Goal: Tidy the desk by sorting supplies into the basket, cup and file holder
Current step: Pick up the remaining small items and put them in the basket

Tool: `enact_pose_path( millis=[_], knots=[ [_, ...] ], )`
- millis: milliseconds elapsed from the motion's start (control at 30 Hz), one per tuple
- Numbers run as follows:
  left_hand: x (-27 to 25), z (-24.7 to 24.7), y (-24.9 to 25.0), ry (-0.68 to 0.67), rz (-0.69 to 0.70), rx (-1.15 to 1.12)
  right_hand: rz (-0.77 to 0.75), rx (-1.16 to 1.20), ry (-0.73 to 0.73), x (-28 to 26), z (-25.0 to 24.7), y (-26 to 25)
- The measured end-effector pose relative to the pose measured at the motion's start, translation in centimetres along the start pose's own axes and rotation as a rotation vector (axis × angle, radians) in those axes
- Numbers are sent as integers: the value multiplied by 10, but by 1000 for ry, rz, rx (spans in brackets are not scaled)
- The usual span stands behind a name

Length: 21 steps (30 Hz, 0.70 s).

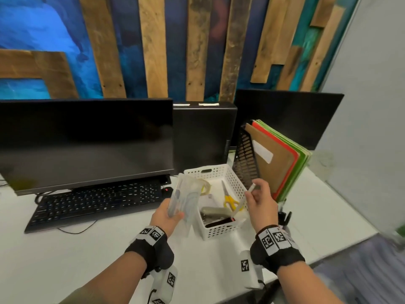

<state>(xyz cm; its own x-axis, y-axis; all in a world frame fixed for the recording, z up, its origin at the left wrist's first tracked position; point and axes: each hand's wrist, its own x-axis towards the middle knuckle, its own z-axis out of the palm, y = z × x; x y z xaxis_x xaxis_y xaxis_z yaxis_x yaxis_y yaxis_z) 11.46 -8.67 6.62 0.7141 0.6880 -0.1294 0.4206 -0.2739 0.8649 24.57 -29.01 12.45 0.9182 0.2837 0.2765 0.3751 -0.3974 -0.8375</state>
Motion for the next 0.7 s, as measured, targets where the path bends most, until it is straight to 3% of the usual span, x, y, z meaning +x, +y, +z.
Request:
enact_pose_path(
  millis=[233,467,700],
  knots=[
    [-2,52,27,-1,26,-46,-23,-61,122,21,-67,42],
    [-5,93,31,2,-17,-130,17,-229,-33,12,-71,109],
    [-3,104,31,43,-68,-164,37,-332,-184,2,-61,134]
  ],
)
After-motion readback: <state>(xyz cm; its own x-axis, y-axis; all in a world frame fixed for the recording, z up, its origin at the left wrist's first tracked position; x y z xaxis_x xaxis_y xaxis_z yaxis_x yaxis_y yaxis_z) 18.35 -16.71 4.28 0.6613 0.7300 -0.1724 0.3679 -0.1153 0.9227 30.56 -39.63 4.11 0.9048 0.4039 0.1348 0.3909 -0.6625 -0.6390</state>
